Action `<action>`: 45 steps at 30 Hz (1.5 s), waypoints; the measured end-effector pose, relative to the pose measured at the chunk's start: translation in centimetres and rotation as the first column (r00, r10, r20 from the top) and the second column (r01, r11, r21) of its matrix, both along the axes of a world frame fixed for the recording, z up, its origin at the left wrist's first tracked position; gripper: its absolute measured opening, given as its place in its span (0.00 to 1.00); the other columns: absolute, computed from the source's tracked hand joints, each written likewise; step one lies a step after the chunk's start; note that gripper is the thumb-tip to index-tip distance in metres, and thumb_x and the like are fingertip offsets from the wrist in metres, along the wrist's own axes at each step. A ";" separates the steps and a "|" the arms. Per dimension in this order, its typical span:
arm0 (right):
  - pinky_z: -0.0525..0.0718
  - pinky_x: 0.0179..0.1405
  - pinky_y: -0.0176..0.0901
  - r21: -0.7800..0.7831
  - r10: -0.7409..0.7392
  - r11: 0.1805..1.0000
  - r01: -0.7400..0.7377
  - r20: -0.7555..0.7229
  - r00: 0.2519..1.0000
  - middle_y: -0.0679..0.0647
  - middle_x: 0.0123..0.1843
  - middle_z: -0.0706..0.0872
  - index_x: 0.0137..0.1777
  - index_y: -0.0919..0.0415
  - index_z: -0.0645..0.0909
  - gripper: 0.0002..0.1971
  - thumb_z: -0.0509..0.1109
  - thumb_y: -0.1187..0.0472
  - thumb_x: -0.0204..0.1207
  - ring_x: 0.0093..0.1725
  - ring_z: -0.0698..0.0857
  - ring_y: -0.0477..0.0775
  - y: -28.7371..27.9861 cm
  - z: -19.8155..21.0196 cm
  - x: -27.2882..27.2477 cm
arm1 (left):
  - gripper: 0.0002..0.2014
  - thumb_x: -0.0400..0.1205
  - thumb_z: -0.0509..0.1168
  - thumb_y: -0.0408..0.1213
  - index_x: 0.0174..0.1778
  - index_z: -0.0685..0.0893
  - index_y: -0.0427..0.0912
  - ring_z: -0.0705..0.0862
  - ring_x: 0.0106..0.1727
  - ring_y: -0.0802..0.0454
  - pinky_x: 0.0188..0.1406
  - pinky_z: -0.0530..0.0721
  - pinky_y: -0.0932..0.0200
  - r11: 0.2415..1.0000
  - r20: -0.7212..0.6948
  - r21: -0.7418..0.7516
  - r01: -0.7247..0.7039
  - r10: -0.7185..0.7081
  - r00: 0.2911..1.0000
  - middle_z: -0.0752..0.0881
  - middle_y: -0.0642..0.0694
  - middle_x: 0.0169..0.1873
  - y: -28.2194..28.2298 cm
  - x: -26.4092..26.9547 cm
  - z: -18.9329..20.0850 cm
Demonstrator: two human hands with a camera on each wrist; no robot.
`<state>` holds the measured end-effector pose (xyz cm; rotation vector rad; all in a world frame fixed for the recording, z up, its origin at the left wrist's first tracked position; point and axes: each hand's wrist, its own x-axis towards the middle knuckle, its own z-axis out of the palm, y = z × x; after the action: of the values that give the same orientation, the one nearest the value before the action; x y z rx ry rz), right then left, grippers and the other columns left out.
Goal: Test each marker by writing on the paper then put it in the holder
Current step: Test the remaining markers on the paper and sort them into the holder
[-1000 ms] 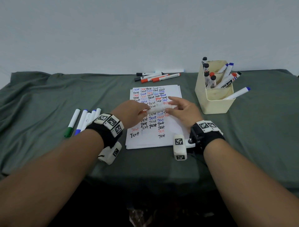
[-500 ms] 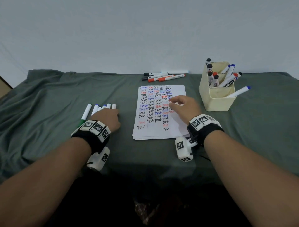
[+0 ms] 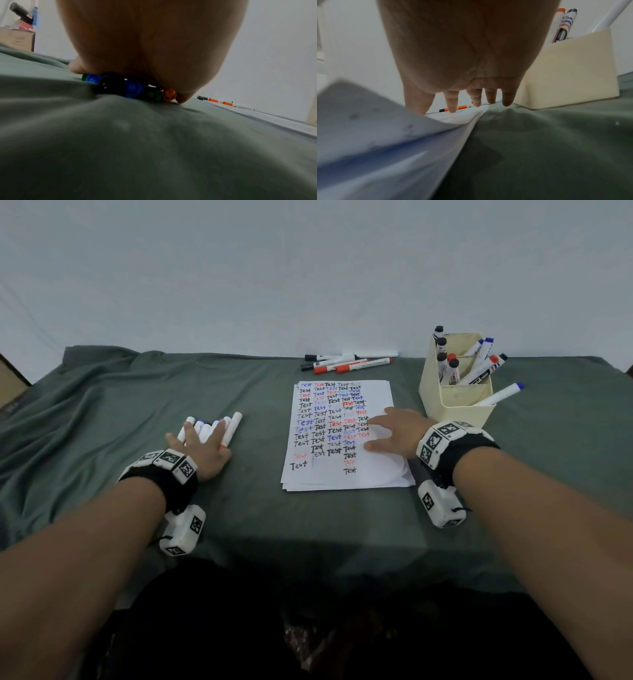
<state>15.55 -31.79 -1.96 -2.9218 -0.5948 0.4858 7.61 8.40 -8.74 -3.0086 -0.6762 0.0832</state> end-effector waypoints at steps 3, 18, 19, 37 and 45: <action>0.52 0.88 0.60 -0.057 -0.010 0.998 0.008 -0.030 1.000 0.58 0.92 0.50 0.90 0.41 0.56 0.41 0.60 0.27 0.80 0.91 0.50 0.64 -0.2 0.0 0.7 | 0.38 0.73 0.44 0.64 0.84 0.57 0.63 0.60 0.81 0.29 0.79 0.59 0.32 1.000 0.044 -0.024 -0.011 0.012 0.999 0.56 0.33 0.82 0.4 0.2 -0.2; 0.52 0.87 0.64 -0.084 0.006 0.996 -0.007 -0.014 1.000 0.57 0.93 0.47 0.91 0.42 0.48 0.42 0.55 0.27 0.82 0.91 0.46 0.66 -0.1 -0.6 2.5 | 0.53 0.68 0.61 0.62 0.86 0.38 0.64 0.32 0.85 0.30 0.81 0.37 0.28 0.983 -0.143 -0.157 -0.093 0.070 0.987 0.34 0.36 0.86 -0.8 2.6 1.6; 0.52 0.86 0.65 -0.083 0.004 0.997 -0.005 -0.017 1.000 0.57 0.93 0.46 0.91 0.42 0.48 0.41 0.55 0.27 0.82 0.91 0.46 0.67 -0.1 -0.8 2.5 | 0.54 0.65 0.59 0.65 0.85 0.37 0.66 0.30 0.85 0.31 0.80 0.37 0.25 0.987 -0.145 -0.147 -0.060 0.039 0.989 0.33 0.38 0.86 -1.2 2.6 2.1; 0.50 0.87 0.65 -0.021 -0.065 0.998 0.064 -0.061 0.996 0.53 0.93 0.43 0.91 0.41 0.43 0.46 0.51 0.22 0.78 0.91 0.44 0.66 -0.1 -1.4 4.0 | 0.29 0.85 0.59 0.61 0.77 0.74 0.47 0.80 0.66 0.42 0.65 0.80 0.43 0.814 -0.090 0.014 0.580 -0.577 0.812 0.80 0.43 0.68 -13.4 18.0 9.2; 0.52 0.88 0.66 -0.012 -0.065 0.998 0.065 -0.051 0.997 0.52 0.93 0.43 0.90 0.40 0.46 0.47 0.50 0.19 0.76 0.91 0.44 0.62 -0.3 -2.2 4.3 | 0.35 0.82 0.60 0.65 0.79 0.70 0.46 0.79 0.66 0.40 0.66 0.79 0.45 0.794 -0.129 0.041 0.606 -0.597 0.792 0.78 0.40 0.70 -16.6 26.4 8.8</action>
<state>19.83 -32.12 -4.20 -2.9177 -0.4904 0.5554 34.01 -8.22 0.08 -2.9472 0.3080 0.1814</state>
